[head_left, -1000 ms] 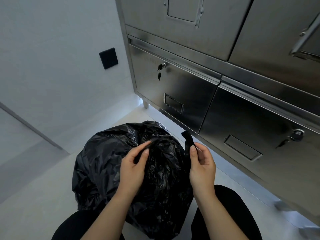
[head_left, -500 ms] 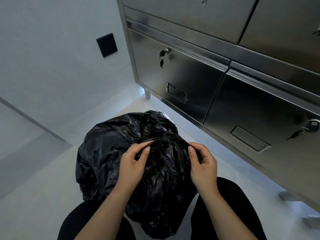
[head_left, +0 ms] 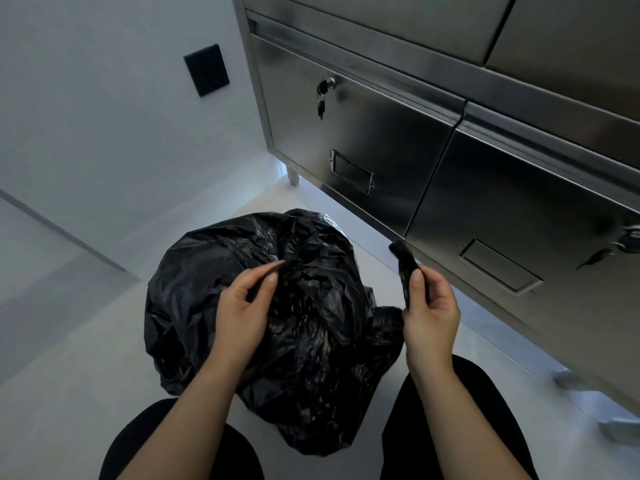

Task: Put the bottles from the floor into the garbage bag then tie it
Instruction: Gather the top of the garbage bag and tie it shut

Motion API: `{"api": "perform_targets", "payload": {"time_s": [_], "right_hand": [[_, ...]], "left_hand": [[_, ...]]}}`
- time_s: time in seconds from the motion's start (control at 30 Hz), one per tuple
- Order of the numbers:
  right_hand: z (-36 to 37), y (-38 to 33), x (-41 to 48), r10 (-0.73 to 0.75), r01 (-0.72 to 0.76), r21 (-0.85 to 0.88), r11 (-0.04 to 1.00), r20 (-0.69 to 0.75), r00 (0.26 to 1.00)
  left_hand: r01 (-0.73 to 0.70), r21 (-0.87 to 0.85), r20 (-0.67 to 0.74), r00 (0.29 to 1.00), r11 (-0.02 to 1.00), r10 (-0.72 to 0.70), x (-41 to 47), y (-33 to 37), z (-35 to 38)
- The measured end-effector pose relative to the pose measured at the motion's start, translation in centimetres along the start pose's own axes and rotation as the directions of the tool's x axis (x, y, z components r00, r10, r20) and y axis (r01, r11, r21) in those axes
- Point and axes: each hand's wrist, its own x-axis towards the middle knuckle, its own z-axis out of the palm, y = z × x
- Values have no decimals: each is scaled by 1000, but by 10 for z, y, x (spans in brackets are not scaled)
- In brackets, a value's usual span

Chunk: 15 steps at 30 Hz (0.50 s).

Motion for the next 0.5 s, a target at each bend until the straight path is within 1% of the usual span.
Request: {"api": "perform_targets", "payload": {"time_s": [0.07,0.1,0.2,0.3,0.4,0.47,0.5], "right_hand": [[2,-7,2,44,-41,81,996,-33,999],[2,-10,3,52,-48,106,993,-29,998],[0,-12,3,20,-22,76,997,23,1000],[-3,-7,5,-13,12,9,1000,73,997],[-18,-6,10,-5,6,-28,1000,26,1000],[-32,-5,15,-7,6,-42,999,-19,1000],[-35,-5,15,-11,10,-55,998,-14,1000]], "left_hand": [[23,-98,-48,998,995,-28,1,6,0],[28,-114,-68,997,993,-36,1,6,-1],[25,-61,-83,996,998,-30,1,5,-7],[-51,45,-22,998,998,52,-2,3,-12],[-81,122,-20,996,989,84,-3,-4,-27],[-38,122,-48,998,992,44,0,-10,-39],[-23,128,-49,998,992,29,2,-11,-43]]}}
